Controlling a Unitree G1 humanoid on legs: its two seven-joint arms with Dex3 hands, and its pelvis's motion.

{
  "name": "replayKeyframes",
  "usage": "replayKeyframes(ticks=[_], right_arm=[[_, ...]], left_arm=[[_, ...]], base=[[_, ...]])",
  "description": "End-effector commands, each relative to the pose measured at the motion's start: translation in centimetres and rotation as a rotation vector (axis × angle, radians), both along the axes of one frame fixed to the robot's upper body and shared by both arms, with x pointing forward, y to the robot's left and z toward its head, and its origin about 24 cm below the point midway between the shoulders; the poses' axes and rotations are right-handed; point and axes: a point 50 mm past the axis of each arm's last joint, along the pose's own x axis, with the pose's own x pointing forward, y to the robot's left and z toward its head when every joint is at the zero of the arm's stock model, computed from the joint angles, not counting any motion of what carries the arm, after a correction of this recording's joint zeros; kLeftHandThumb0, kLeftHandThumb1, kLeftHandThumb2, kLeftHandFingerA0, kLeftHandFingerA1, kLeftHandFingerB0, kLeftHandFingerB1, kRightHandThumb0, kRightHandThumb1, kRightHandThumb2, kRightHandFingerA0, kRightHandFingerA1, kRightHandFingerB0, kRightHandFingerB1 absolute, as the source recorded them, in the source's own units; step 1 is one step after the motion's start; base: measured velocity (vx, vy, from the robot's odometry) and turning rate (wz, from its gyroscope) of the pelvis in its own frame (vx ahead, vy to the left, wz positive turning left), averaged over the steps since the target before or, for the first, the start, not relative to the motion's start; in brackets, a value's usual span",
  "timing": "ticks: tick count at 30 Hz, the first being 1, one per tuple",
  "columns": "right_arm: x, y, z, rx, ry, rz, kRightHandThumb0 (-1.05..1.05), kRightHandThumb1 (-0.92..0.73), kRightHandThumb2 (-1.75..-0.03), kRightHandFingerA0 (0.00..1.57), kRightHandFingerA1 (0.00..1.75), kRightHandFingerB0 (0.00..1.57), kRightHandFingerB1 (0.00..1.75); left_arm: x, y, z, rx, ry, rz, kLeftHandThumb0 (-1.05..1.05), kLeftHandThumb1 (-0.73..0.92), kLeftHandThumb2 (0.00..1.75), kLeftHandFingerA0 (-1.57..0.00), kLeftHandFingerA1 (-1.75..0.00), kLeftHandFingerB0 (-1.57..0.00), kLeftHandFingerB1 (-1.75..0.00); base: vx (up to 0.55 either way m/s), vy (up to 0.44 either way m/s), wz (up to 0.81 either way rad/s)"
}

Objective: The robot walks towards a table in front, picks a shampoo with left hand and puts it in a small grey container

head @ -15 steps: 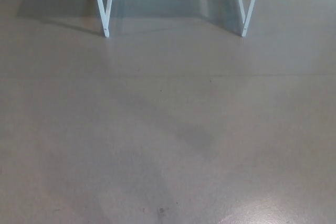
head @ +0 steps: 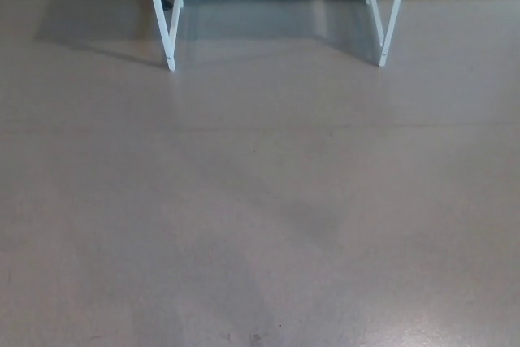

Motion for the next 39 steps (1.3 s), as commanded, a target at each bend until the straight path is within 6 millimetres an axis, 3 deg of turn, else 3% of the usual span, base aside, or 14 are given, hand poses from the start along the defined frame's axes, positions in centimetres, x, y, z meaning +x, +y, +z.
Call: replayKeyframes(ticks=[1,4,5,10,11,12,18,29,35,39], right_arm=[[1.0,-0.2,0.5,0.004,-0.069,-0.018,-0.10,-0.57,-0.56,0.65,0.50,0.47,0.39],[1.3,-0.3,0.6,-0.001,-0.073,-0.013,-0.11,-0.55,-0.55,0.69,0.50,0.48,0.39],[1.6,-0.2,0.6,0.002,-0.078,-0.012,-0.11,-0.55,-0.56,0.70,0.50,0.48,0.39],[2.6,0.0,0.8,0.003,-0.090,-0.005,-0.11,-0.56,-0.56,0.74,0.51,0.49,0.39],[2.8,0.0,0.8,0.004,-0.092,-0.003,-0.09,-0.60,-0.57,0.72,0.51,0.49,0.39],[3.0,0.0,0.9,0.033,-0.106,-0.002,-0.16,-0.63,-0.62,0.62,0.51,0.45,0.41],[4.0,0.0,1.2,0.057,-0.136,-0.005,-0.13,-0.58,-0.57,0.62,0.48,0.45,0.39],[3.8,0.1,1.1,0.026,-0.105,0.011,-0.15,-0.57,-0.56,0.62,0.46,0.45,0.38],[3.0,0.5,0.6,0.037,-0.089,0.031,-0.24,-0.55,-0.64,0.57,0.50,0.43,0.42],[1.7,0.6,0.2,0.039,-0.057,0.045,-0.15,-0.59,-0.57,0.62,0.47,0.44,0.38]], left_arm=[[1.5,0.9,1.1,0.088,-0.059,-0.023,0.06,0.60,0.57,-0.50,-0.42,-0.41,-0.34],[1.9,0.8,1.1,0.073,-0.068,-0.021,0.05,0.58,0.56,-0.50,-0.41,-0.42,-0.34],[2.1,0.8,1.2,0.003,-0.101,-0.011,0.07,0.65,0.59,-0.42,-0.41,-0.35,-0.33],[2.9,1.1,1.5,-0.027,-0.123,0.000,0.00,0.68,0.59,-0.43,-0.42,-0.37,-0.34],[3.0,1.0,1.5,-0.028,-0.129,0.001,0.00,0.67,0.58,-0.44,-0.42,-0.37,-0.34],[3.2,1.0,1.6,-0.029,-0.138,-0.003,-0.01,0.67,0.58,-0.42,-0.42,-0.36,-0.34],[4.0,1.1,1.8,-0.014,-0.145,0.006,-0.04,0.63,0.57,-0.45,-0.42,-0.39,-0.35],[3.3,1.0,1.6,0.011,-0.114,-0.031,-0.06,0.65,0.58,-0.44,-0.41,-0.39,-0.35],[1.8,1.3,1.4,0.013,-0.091,-0.014,-0.04,0.64,0.57,-0.47,-0.42,-0.39,-0.34],[0.2,1.4,1.0,0.022,-0.053,-0.018,-0.06,0.61,0.57,-0.47,-0.42,-0.41,-0.35]], base=[[0.06,0.223,-0.15],[0.21,0.374,-0.29],[0.24,0.540,-0.33],[0.21,0.149,0.06],[0.20,-0.046,0.05],[0.18,-0.062,0.09],[0.26,-0.162,0.15],[0.36,-0.152,0.10],[0.43,0.114,-0.21],[0.46,0.246,-0.24]])
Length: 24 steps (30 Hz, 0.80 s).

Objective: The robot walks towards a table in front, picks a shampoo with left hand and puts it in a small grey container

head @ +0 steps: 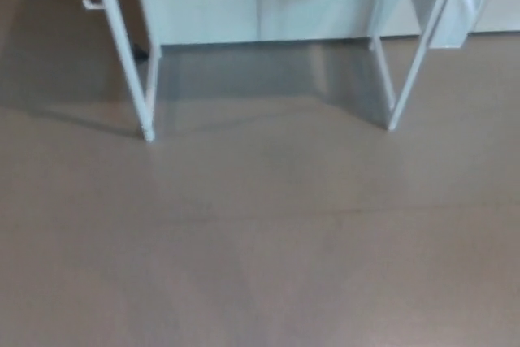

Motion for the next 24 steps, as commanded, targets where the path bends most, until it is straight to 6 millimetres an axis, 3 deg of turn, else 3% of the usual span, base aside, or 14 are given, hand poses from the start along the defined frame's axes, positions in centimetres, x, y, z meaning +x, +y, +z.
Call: replayKeyframes(ticks=[1,6,14,23,24], right_arm=[[-1.92,-0.23,-0.47,-0.002,0.047,0.000,-0.15,-0.59,-0.57,0.61,0.47,0.44,0.38],[-1.83,0.03,-0.56,-0.019,0.052,0.024,-0.15,-0.58,-0.57,0.61,0.47,0.46,0.39],[-2.01,0.16,-0.72,-0.005,0.063,0.011,-0.15,-0.57,-0.57,0.65,0.48,0.48,0.39],[-2.19,0.00,-0.67,-0.008,0.064,0.018,-0.15,-0.57,-0.56,0.71,0.50,0.47,0.39],[-2.18,0.02,-0.67,-0.002,0.062,0.020,-0.15,-0.57,-0.56,0.66,0.49,0.45,0.38]], left_arm=[[-2.15,0.46,-0.18,0.029,0.043,-0.009,-0.09,0.58,0.57,-0.45,-0.43,-0.39,-0.35],[-2.35,0.48,0.00,0.083,0.046,-0.075,-0.08,0.53,0.56,-0.56,-0.47,-0.40,-0.37],[-2.71,0.56,-0.07,0.082,0.063,-0.078,-0.05,0.57,0.57,-0.54,-0.47,-0.38,-0.36],[-2.35,0.35,-0.33,0.008,0.043,0.002,-0.10,0.55,0.56,-0.55,-0.45,-0.42,-0.36],[-2.38,0.23,-0.32,0.005,0.034,-0.023,-0.12,0.52,0.57,-0.49,-0.46,-0.37,-0.37]], base=[[0.33,0.188,-0.08],[0.37,0.067,0.08],[0.49,-0.123,0.36],[0.38,-0.010,-0.13],[0.42,0.145,-0.30]])
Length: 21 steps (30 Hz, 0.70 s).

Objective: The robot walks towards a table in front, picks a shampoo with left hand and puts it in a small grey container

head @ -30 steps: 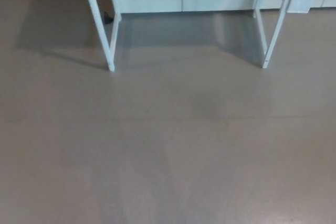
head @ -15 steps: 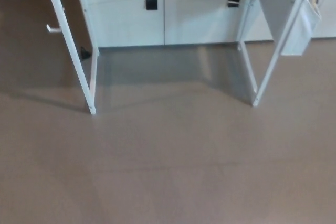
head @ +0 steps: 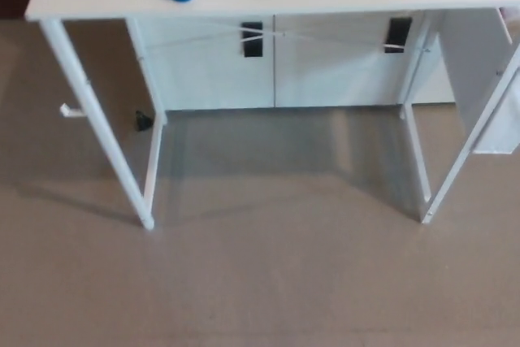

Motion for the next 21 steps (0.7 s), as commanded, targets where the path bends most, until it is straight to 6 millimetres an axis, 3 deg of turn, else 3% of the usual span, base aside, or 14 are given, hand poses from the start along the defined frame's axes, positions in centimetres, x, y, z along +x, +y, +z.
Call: replayKeyframes(ticks=[1,4,6,11,15,17,21], right_arm=[[-0.24,-0.21,0.07,-0.003,-0.002,0.005,-0.15,-0.57,-0.56,0.64,0.48,0.45,0.39],[-0.21,-0.08,0.01,-0.006,0.004,0.015,-0.15,-0.58,-0.57,0.63,0.47,0.45,0.38],[-0.31,-0.09,-0.01,-0.021,0.014,0.032,-0.16,-0.58,-0.57,0.65,0.47,0.45,0.38],[-0.53,0.04,-0.12,-0.039,0.028,0.057,-0.17,-0.60,-0.57,0.63,0.47,0.44,0.37],[-0.40,0.18,-0.14,-0.036,0.022,0.065,-0.16,-0.63,-0.58,0.63,0.49,0.47,0.39],[-0.37,0.18,-0.14,-0.035,0.021,0.063,-0.24,-0.55,-0.64,0.59,0.51,0.45,0.43],[-0.39,0.17,-0.14,-0.032,0.020,0.057,-0.18,-0.60,-0.57,0.62,0.48,0.47,0.39]], left_arm=[[0.19,0.33,0.25,-0.004,-0.009,-0.001,-0.07,0.53,0.56,-0.51,-0.45,-0.39,-0.36],[0.21,0.22,0.32,0.117,0.058,-0.137,-0.13,0.53,0.55,-0.55,-0.46,-0.40,-0.36],[0.09,0.18,0.26,0.120,0.066,-0.142,-0.14,0.49,0.58,-0.50,-0.47,-0.40,-0.39],[-0.46,0.22,0.38,0.194,0.103,-0.229,-0.15,0.52,0.55,-0.57,-0.46,-0.42,-0.36],[-0.45,0.31,0.40,0.228,0.128,-0.251,-0.17,0.51,0.55,-0.61,-0.46,-0.43,-0.36],[-0.48,0.35,0.46,0.242,0.136,-0.276,-0.19,0.52,0.56,-0.62,-0.46,-0.42,-0.36],[-0.50,0.31,0.45,0.247,0.136,-0.283,-0.19,0.52,0.56,-0.63,-0.47,-0.43,-0.36]], base=[[0.48,0.161,-0.29],[0.49,0.190,-0.29],[0.46,0.176,-0.19],[0.35,0.121,0.06],[0.19,-0.048,0.13],[0.26,-0.148,0.19],[0.17,-0.219,0.12]])
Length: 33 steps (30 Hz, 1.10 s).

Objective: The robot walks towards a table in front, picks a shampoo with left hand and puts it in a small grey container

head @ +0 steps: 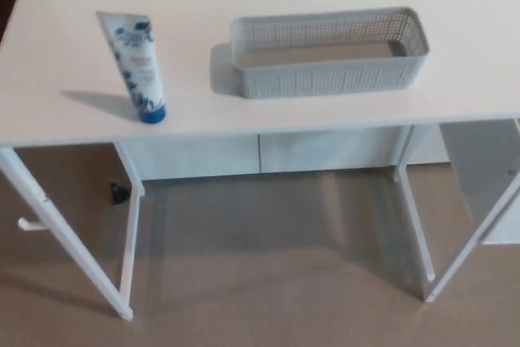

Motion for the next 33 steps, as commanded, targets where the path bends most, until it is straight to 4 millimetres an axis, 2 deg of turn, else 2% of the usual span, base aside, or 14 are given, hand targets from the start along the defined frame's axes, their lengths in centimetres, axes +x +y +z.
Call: replayKeyframes(ticks=[1,19,33], right_arm=[[-0.40,-0.22,0.00,-0.011,0.003,-0.011,-0.16,-0.61,-0.58,0.63,0.49,0.47,0.39],[-0.51,0.10,-0.17,-0.017,0.002,-0.005,-0.19,-0.61,-0.58,0.66,0.51,0.48,0.40],[-1.03,0.30,-0.42,0.005,0.006,-0.026,-0.17,-0.59,-0.57,0.65,0.50,0.47,0.39]], left_arm=[[-0.06,0.56,0.50,0.069,-0.002,-0.051,-0.20,0.52,0.56,-0.62,-0.47,-0.42,-0.36],[0.49,0.91,0.77,0.084,0.014,-0.085,-0.23,0.52,0.56,-0.62,-0.45,-0.41,-0.35],[0.39,1.00,0.89,0.086,0.007,-0.094,-0.25,0.53,0.57,-0.66,-0.49,-0.41,-0.36]], base=[[0.20,-0.109,0.03],[0.11,0.059,-0.04],[0.00,-0.135,0.04]])
